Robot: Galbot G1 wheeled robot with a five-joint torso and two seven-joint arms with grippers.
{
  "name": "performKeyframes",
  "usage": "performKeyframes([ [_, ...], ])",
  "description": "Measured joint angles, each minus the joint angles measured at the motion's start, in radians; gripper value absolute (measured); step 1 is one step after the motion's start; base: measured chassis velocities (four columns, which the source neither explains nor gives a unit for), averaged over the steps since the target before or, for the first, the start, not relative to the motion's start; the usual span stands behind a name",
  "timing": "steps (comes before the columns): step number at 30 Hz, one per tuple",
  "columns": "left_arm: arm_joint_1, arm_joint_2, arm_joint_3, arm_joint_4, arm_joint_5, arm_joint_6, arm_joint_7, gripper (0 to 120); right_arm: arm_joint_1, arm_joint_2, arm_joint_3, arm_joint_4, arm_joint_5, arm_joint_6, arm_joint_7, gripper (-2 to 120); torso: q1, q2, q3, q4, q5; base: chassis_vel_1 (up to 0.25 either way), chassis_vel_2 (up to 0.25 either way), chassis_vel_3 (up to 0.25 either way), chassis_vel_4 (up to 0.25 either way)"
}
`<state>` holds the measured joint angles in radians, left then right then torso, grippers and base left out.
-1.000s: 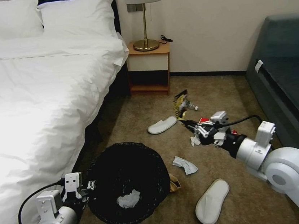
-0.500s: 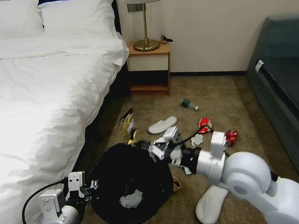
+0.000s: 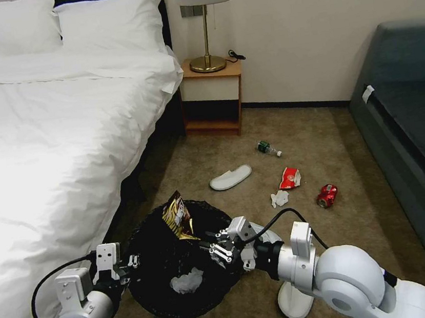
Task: Pick up the trash bin, then pick up the garbage on the floor and place it into the trash bin.
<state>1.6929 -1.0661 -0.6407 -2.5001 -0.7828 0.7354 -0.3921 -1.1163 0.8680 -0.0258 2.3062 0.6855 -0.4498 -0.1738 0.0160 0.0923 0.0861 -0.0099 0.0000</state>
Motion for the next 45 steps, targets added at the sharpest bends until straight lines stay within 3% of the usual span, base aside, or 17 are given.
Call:
performKeyframes([
  [1, 0.0, 0.0, 0.0, 0.0, 0.0, 0.0, 0.0, 2, 0.0, 0.0, 0.0, 0.0, 0.0, 0.0, 0.0, 32, 0.0, 0.0, 0.0, 0.0, 0.0, 0.0, 0.0, 0.0, 0.0],
  [3, -0.001, 0.0, -0.001, 0.0, 0.0, 0.0, 0.0, 2, 0.006, 0.001, 0.002, 0.001, 0.0, 0.0, 0.002, 45, 0.0, 0.0, 0.0, 0.0001, 0.0, 0.0, 0.0, 0.0, 0.0],
  [8, -0.002, -0.003, -0.001, 0.0, 0.001, 0.0, 0.001, 2, 0.009, 0.004, 0.012, 0.007, 0.003, 0.0, 0.004, 56, 0.0, 0.0, 0.0, 0.0001, 0.0, 0.0, 0.0, 0.0, 0.0],
  [10, -0.003, -0.005, 0.0, 0.0, 0.002, 0.0, 0.001, 2, 0.011, 0.004, 0.029, 0.017, 0.017, 0.001, 0.004, 69, 0.0, 0.0, 0.0, 0.0001, 0.0, 0.0, 0.0, 0.0, 0.0],
  [19, -0.001, -0.014, 0.002, 0.0, 0.009, 0.0, 0.003, 2, 0.014, 0.005, 0.082, 0.035, 0.046, 0.018, 0.01, 99, 0.0, 0.0, 0.0, 0.0001, 0.0, 0.0, 0.0, 0.0, 0.0],
  [23, 0.0, -0.014, -0.002, 0.0, 0.009, 0.0, 0.004, 2, 0.007, 0.009, 0.122, 0.045, 0.084, 0.033, 0.012, 99, 0.0, 0.0, 0.0, 0.0001, 0.0, 0.0, 0.0, 0.0, 0.0],
  [27, 0.002, -0.018, -0.007, 0.0, 0.012, 0.0, 0.014, 2, -0.004, 0.019, 0.22, 0.047, 0.15, 0.051, 0.076, 100, 0.0, 0.0, 0.0, 0.0, 0.0, 0.0, 0.0, 0.0, 0.0],
  [32, 0.006, -0.027, -0.008, 0.0, 0.024, 0.0, 0.024, 2, -0.008, 0.038, 0.278, 0.008, 0.18, 0.085, 0.257, 100, 0.0, 0.0, 0.0, 0.0002, 0.0001, 0.0, 0.0, 0.0, 0.0],
  [38, 0.018, -0.03, -0.023, 0.0, 0.026, 0.0, 0.024, 2, -0.111, 0.058, 0.361, -0.023, 0.165, 0.096, 0.38, 100, 0.0, 0.0, 0.0, -0.0001, 0.0001, 0.0, 0.0, 0.0, 0.0],
  [45, 0.018, -0.038, -0.03, 0.0, 0.026, 0.0, 0.023, 2, -0.176, 0.08, 0.364, -0.073, 0.118, 0.095, 0.451, 100, 0.0, 0.0, 0.0, 0.0002, 0.0001, 0.0, 0.0, 0.0, 0.0],
])
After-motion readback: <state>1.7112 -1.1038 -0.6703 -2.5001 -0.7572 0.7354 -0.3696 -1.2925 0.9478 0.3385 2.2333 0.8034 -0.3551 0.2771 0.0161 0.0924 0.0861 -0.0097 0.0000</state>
